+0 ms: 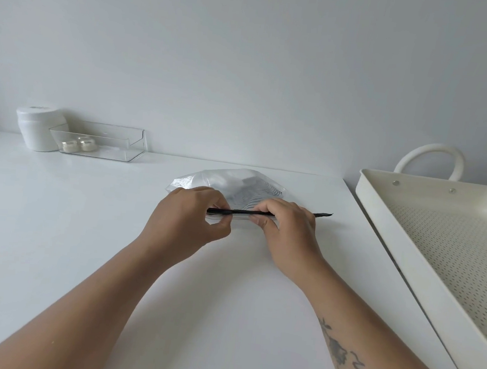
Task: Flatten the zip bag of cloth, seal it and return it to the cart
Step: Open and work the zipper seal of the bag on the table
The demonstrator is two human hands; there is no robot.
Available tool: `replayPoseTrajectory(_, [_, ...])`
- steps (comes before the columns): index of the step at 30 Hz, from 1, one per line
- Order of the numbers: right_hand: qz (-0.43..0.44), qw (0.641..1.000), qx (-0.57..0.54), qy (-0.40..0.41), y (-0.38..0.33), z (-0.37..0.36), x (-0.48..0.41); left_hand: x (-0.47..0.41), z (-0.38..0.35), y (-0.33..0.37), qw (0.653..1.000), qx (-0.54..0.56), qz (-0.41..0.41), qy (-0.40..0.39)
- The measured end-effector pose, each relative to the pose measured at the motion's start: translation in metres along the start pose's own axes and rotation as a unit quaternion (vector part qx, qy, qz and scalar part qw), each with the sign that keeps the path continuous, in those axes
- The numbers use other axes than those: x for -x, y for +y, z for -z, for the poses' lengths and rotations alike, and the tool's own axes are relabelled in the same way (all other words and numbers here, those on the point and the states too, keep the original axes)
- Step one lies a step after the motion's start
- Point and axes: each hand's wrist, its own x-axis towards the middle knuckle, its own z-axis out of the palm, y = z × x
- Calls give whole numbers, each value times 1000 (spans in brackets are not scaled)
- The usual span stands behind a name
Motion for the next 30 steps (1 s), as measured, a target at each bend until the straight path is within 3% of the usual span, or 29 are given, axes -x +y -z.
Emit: replayPoseTrajectory(30, [-135,991,10,-17,17,7,-2,-1,6,-5,986,142,77,35])
